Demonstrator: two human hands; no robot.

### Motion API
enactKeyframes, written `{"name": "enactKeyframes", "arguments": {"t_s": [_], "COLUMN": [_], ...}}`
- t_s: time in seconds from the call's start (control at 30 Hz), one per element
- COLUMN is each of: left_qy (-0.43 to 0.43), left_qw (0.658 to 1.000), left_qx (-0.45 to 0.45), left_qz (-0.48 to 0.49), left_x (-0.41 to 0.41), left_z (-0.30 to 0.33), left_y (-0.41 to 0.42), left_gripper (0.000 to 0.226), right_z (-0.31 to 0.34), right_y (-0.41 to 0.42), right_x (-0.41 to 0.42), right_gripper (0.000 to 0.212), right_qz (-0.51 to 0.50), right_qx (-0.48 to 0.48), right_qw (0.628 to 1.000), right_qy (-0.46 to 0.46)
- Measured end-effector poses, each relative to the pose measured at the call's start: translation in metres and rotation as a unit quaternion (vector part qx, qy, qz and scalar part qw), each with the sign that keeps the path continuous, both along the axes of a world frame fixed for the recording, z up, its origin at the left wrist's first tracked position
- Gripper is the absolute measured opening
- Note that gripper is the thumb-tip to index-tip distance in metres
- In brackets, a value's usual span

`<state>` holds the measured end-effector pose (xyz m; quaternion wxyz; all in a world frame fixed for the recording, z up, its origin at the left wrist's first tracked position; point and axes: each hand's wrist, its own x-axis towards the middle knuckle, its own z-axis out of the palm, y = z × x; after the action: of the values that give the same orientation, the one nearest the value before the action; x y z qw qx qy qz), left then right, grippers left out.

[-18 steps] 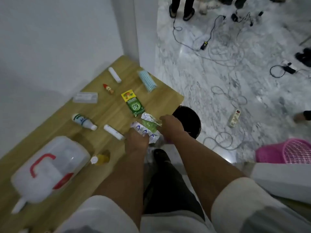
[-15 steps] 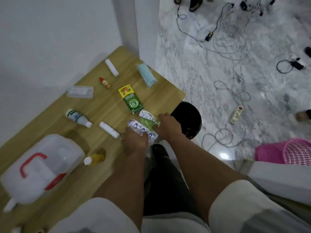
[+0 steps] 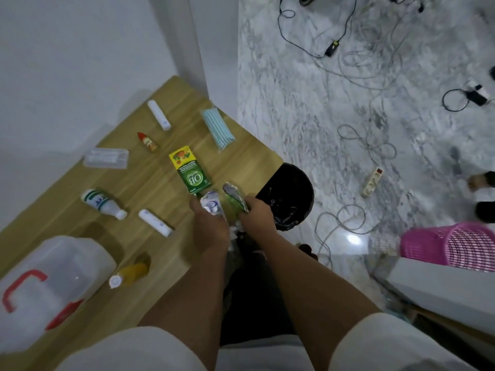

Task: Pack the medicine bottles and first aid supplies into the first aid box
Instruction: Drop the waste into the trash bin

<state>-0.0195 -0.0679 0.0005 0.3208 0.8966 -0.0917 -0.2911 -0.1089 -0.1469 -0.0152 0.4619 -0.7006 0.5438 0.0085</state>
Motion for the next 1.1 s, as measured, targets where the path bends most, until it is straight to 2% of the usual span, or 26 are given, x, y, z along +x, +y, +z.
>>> {"name": "enactKeyframes", "arguments": {"t_s": [0.07, 0.27, 0.37, 0.57, 0.67, 0.8, 0.9, 1.03, 1.1], "left_qy": [0.0, 0.007, 0.005, 0.03, 0.02, 0.046, 0.03, 0.014, 0.007], "left_qw": [0.999, 0.98, 0.971, 0.957, 0.945, 0.931, 0.924, 0.907, 0.907], "left_qx": [0.0, 0.031, 0.035, 0.071, 0.108, 0.124, 0.131, 0.142, 0.135], "left_qz": [-0.038, -0.197, -0.235, -0.28, -0.308, -0.34, -0.357, -0.397, -0.399], "left_x": [-0.011, -0.053, -0.071, -0.088, -0.092, -0.099, -0.1, -0.094, -0.088], "left_z": [0.004, 0.015, 0.013, -0.017, -0.033, -0.035, -0.028, -0.005, 0.012], "left_y": [-0.007, -0.049, -0.076, -0.128, -0.154, -0.18, -0.19, -0.193, -0.189], "left_gripper": [0.066, 0.021, 0.029, 0.04, 0.025, 0.037, 0.046, 0.049, 0.048], "right_z": [0.005, 0.011, 0.005, -0.015, -0.028, -0.036, -0.028, -0.009, 0.008], "right_y": [-0.007, -0.042, -0.058, -0.091, -0.109, -0.122, -0.128, -0.13, -0.129], "right_x": [-0.018, -0.081, -0.112, -0.145, -0.15, -0.154, -0.153, -0.144, -0.133], "right_gripper": [0.031, 0.025, 0.022, 0.034, 0.04, 0.032, 0.021, 0.038, 0.024], "right_qz": [-0.07, -0.246, -0.278, -0.291, -0.294, -0.295, -0.273, -0.231, -0.19], "right_qx": [-0.005, 0.038, 0.051, 0.068, 0.062, 0.064, 0.071, 0.047, 0.031], "right_qw": [0.997, 0.968, 0.959, 0.953, 0.952, 0.95, 0.956, 0.969, 0.977], "right_qy": [-0.017, -0.016, 0.01, 0.05, 0.057, 0.076, 0.076, 0.076, 0.09]}}
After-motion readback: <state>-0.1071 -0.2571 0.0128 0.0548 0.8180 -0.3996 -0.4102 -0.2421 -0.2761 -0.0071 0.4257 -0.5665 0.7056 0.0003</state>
